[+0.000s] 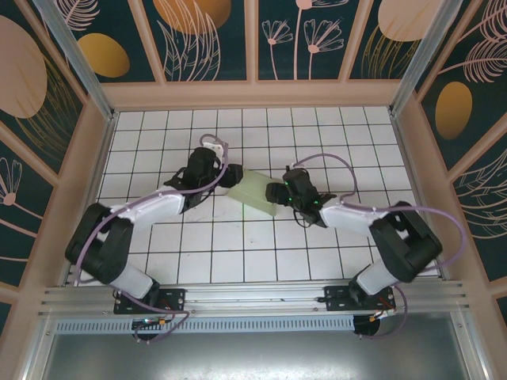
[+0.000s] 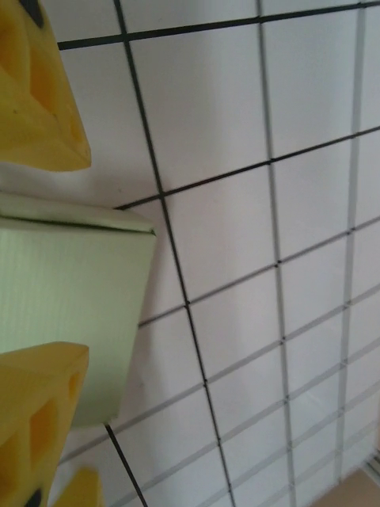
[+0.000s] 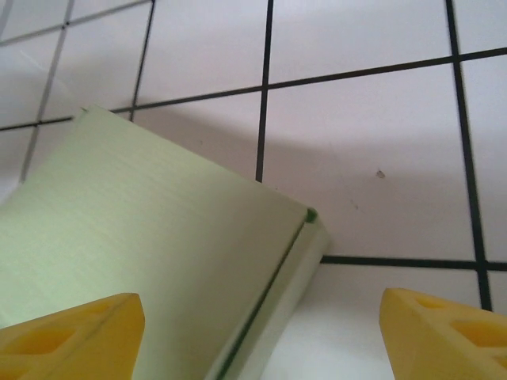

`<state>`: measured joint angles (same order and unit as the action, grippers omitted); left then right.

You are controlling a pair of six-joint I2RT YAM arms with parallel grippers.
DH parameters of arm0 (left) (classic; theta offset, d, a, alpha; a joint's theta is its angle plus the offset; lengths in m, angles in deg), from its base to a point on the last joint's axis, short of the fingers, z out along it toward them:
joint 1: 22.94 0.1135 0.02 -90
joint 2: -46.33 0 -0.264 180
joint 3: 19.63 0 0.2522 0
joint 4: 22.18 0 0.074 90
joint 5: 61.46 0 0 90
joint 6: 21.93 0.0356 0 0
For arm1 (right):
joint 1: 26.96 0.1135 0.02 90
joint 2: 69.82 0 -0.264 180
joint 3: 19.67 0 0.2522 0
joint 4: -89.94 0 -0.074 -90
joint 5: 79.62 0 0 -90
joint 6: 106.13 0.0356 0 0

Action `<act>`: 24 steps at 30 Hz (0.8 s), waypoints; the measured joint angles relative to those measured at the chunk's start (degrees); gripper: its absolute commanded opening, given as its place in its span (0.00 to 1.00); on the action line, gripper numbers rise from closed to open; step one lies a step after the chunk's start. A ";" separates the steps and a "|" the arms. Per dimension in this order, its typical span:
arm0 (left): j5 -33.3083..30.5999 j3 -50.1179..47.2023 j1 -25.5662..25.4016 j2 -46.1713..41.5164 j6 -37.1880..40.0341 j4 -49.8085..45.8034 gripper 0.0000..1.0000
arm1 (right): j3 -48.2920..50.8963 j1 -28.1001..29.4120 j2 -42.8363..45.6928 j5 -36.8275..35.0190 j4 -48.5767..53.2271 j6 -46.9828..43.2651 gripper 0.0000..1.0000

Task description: Fold the paper box

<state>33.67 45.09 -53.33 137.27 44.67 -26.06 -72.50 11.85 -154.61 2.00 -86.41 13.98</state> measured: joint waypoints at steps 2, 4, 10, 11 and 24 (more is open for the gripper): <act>1.53 0.63 0.55 2.51 0.09 -1.62 0.53 | 1.16 0.00 2.38 0.68 -1.11 1.42 0.78; 2.78 0.83 0.85 4.26 0.39 -2.89 0.49 | 1.51 0.00 3.10 1.51 -2.54 2.56 0.78; 5.88 0.92 0.83 6.73 0.90 -4.17 0.37 | 2.10 -0.02 1.33 2.51 -3.69 4.50 0.73; 6.23 0.92 0.83 6.73 0.85 -4.13 0.36 | 2.10 -0.02 0.57 2.54 -3.63 4.66 0.72; 7.54 -3.58 0.83 6.64 -0.57 -1.99 0.42 | 1.49 -3.72 -6.51 5.51 -5.77 3.04 0.57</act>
<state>41.21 41.51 -52.50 143.91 44.10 -28.04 -71.01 8.13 -161.12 7.51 -92.18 17.02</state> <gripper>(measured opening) 0.379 0.576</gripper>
